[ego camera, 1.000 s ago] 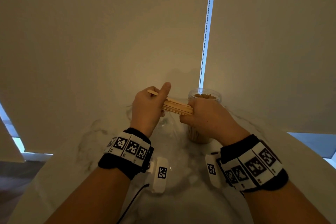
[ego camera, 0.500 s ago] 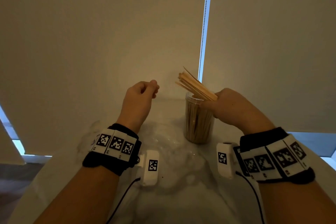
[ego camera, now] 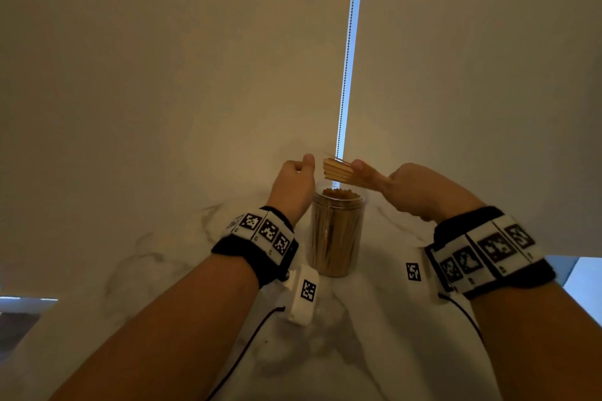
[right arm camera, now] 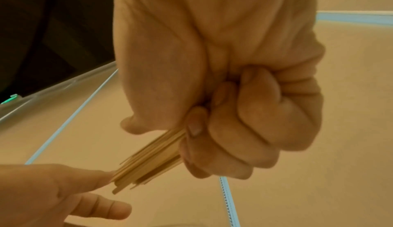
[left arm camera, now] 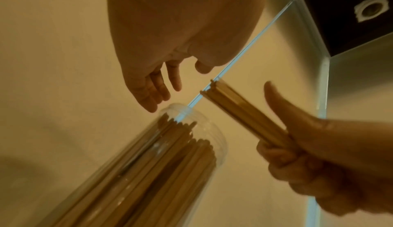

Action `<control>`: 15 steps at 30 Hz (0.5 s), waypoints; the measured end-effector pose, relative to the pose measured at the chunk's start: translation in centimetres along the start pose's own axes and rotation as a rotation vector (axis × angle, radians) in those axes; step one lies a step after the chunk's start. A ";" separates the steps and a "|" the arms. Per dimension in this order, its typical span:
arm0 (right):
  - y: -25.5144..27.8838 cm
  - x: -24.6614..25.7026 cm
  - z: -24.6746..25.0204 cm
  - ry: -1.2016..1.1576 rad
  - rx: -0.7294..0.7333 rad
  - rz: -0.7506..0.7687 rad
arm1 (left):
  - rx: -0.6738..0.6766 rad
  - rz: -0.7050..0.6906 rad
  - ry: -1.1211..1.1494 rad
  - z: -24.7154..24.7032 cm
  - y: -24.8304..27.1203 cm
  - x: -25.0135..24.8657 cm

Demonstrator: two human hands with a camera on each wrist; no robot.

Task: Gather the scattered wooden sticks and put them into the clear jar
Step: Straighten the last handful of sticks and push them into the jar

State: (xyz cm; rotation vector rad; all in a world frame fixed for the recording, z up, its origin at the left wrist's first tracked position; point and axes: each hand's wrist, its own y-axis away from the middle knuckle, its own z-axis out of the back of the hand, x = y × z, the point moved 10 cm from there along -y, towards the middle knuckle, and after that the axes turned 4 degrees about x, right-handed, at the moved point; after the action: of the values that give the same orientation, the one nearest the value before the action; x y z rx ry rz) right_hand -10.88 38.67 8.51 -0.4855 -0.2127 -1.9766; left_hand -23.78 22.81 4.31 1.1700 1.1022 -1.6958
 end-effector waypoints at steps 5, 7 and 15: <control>-2.7 -0.1 2.5 0.196 -0.081 -0.019 | 0.043 0.063 0.017 -2.5 -1.4 0.1; -3.6 0.3 3.3 0.334 -0.113 -0.029 | 0.105 0.101 0.038 -3.7 -1.9 0.2; -4.7 6.9 3.5 0.689 -0.137 0.156 | 0.157 0.066 -0.083 -5.0 -2.6 1.6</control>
State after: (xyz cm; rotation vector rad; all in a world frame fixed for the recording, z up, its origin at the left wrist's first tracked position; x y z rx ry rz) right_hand -16.78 36.32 14.91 0.1097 0.3835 -1.8954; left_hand -25.21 28.14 2.34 1.2074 0.8841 -1.7888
